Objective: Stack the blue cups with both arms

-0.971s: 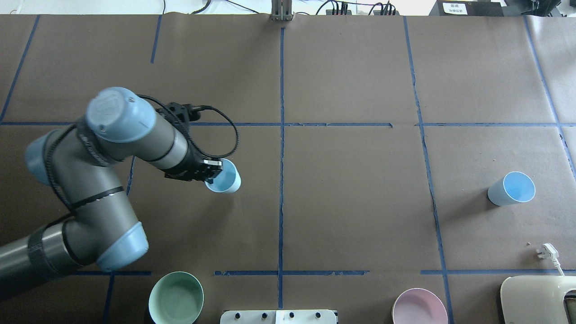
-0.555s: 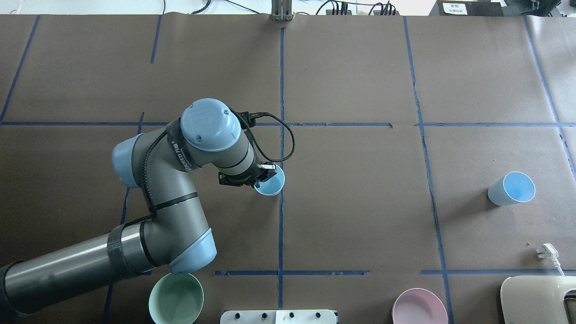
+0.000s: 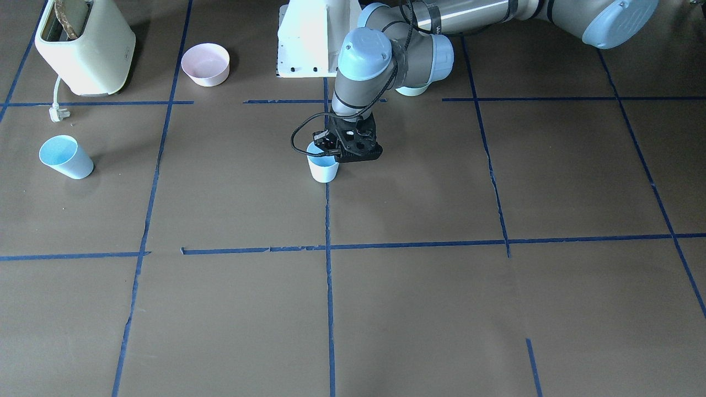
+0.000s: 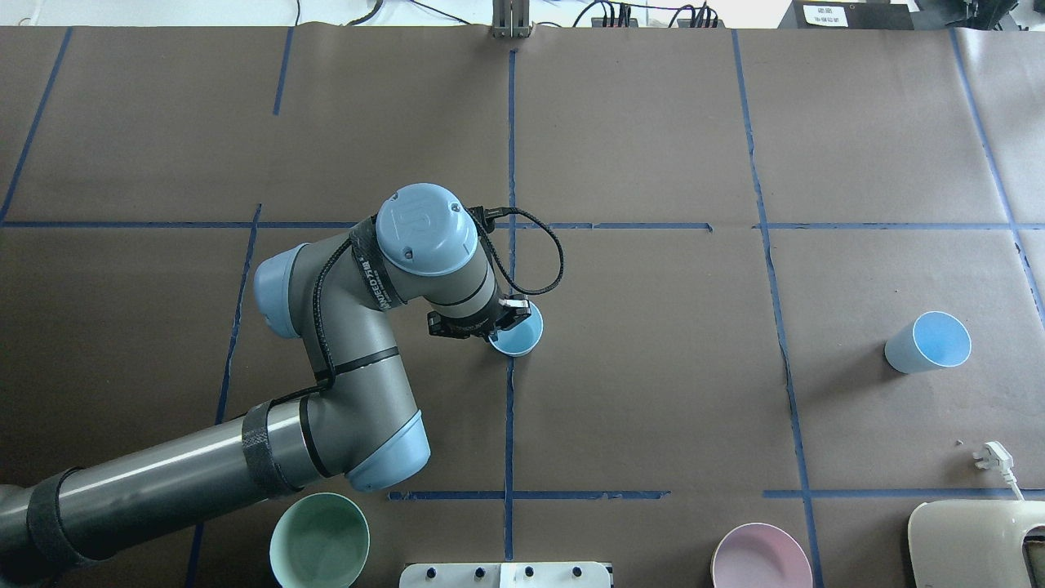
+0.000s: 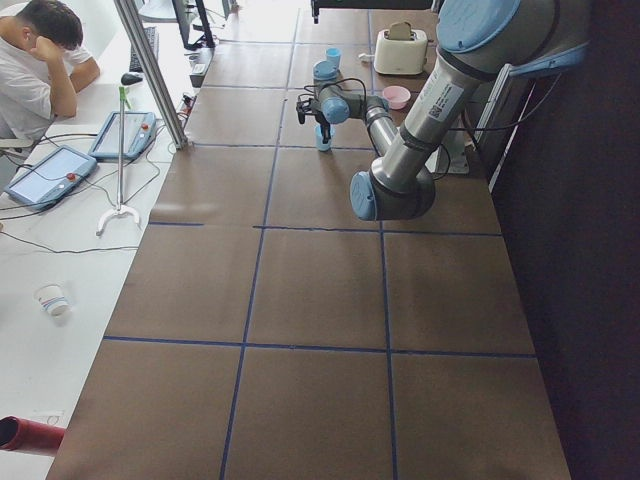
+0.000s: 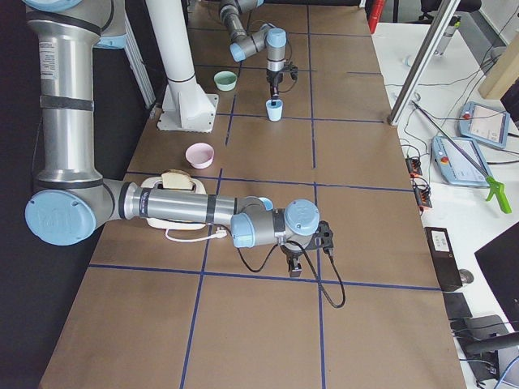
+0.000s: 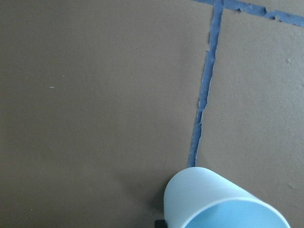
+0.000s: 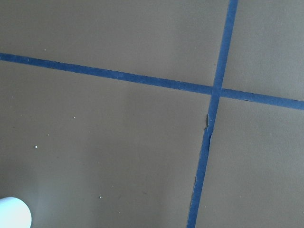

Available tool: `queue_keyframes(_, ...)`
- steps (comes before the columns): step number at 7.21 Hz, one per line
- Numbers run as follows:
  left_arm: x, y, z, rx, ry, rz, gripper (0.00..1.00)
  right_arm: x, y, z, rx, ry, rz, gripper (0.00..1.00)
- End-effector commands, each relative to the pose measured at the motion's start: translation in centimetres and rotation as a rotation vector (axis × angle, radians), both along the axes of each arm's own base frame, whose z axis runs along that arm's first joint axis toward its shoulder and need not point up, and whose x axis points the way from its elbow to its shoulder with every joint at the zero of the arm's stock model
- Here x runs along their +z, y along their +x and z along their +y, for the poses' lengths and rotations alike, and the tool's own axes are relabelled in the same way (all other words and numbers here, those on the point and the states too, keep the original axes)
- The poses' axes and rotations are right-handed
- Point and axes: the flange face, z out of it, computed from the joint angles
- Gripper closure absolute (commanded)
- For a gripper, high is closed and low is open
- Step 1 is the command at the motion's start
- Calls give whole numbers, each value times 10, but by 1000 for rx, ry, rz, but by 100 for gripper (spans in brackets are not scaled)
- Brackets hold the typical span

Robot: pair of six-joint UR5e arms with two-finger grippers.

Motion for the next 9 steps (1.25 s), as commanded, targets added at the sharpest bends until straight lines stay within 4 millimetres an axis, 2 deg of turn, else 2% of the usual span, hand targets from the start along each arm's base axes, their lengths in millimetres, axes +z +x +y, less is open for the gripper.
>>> queue_keyframes(1,-3,-1,1,-1,1,6,34,-1,0,0,0,1,-1,1)
queue_keyframes(2,-5,-3,1,-17,6,7,0,-5,-7,-3,-9,3,-4,1)
queue_keyframes(3,-17,-17,5,-26,15,37,0,-15,-15,-4,3,-12,-12,1)
queue_keyframes(4,-27,-46,12,-34,37,80,0,-49,-31,-3,31,-33,-50,1)
queue_keyframes(5,-15,-61,14,-40,39,77,0,-82,-58,9,37,-59,-64,2)
queue_keyframes(6,-2,-73,15,-43,40,72,0,-90,-79,27,27,-58,-69,3)
queue_keyframes(8,4,-77,17,-46,41,68,0,-87,-113,58,49,-24,-104,4)
queue_keyframes(9,6,-77,17,-46,39,66,0,-94,-135,63,73,-79,-120,4)
